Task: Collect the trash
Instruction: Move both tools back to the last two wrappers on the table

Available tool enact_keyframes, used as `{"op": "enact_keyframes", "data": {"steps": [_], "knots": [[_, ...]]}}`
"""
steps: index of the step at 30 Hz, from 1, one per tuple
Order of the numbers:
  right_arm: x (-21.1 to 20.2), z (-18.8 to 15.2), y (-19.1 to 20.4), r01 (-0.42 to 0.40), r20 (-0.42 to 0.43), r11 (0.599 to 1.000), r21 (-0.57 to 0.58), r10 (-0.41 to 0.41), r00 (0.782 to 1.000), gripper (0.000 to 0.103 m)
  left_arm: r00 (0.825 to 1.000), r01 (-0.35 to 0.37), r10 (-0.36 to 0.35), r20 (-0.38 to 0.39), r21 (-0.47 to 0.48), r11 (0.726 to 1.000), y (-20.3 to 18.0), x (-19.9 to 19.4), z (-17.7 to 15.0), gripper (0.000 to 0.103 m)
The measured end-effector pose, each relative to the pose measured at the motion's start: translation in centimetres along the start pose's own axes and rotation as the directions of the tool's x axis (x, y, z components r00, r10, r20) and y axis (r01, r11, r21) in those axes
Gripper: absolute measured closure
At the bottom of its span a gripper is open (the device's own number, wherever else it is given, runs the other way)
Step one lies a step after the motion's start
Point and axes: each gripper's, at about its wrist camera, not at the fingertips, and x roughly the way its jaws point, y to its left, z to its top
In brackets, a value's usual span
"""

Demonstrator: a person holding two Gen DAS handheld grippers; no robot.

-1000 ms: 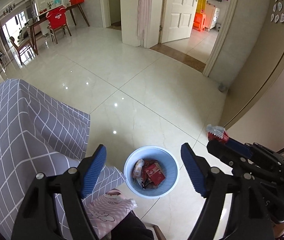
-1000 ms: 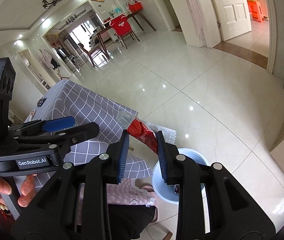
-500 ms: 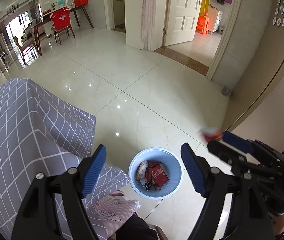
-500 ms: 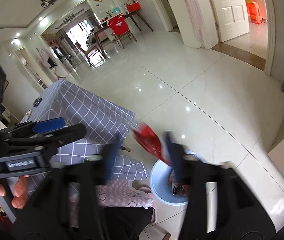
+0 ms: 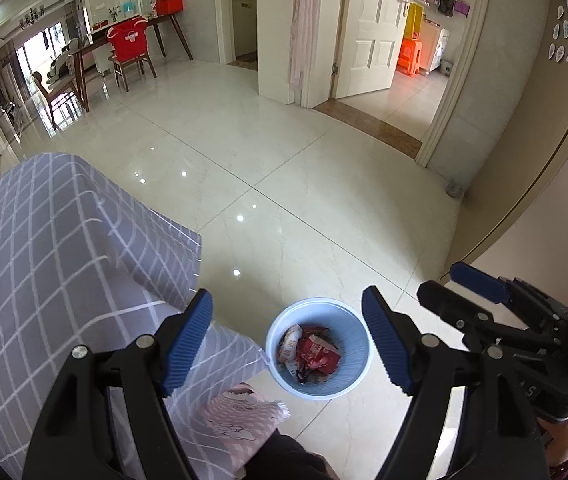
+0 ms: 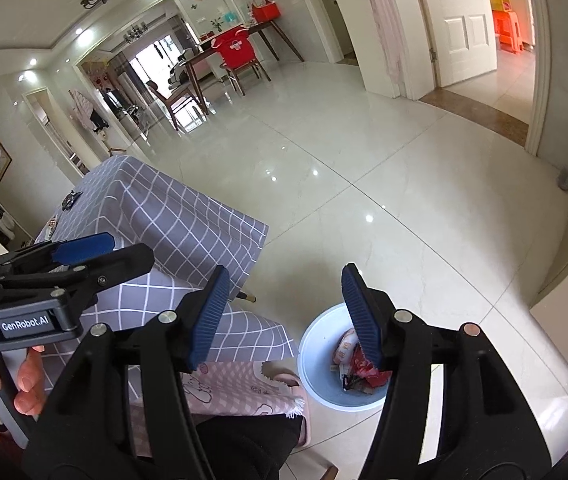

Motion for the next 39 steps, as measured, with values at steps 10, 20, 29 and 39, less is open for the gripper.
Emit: {"op": "enact_keyframes", "data": {"steps": [10, 20, 29, 39], "knots": [[2.1, 3.6, 9.9, -0.094, 0.009, 0.982, -0.164, 0.097, 0.995, 0.045, 0.987, -0.119, 0.134, 0.087, -0.156, 0.981, 10.8, -5.4, -0.1, 0.028], [8.7, 6.7, 24.7, -0.203, -0.08, 0.905, -0.375, 0.186, 0.979, 0.045, 0.95, -0.253, 0.304, 0.066, -0.408, 0.877, 28.4, -9.8, -1.8, 0.028], [16.6, 8.3, 34.4, -0.252, -0.184, 0.849, -0.464, 0.186, 0.965, 0.045, 0.954, -0.253, 0.301, -0.003, -0.551, 0.795, 38.5, -7.8, -2.5, 0.031], [22.3, 8.9, 39.6, -0.251, -0.237, 0.823, -0.51, 0.146, 0.96, 0.043, 0.972, -0.212, 0.234, -0.03, -0.55, 0.808, 41.7, -4.1, -1.8, 0.086]]}}
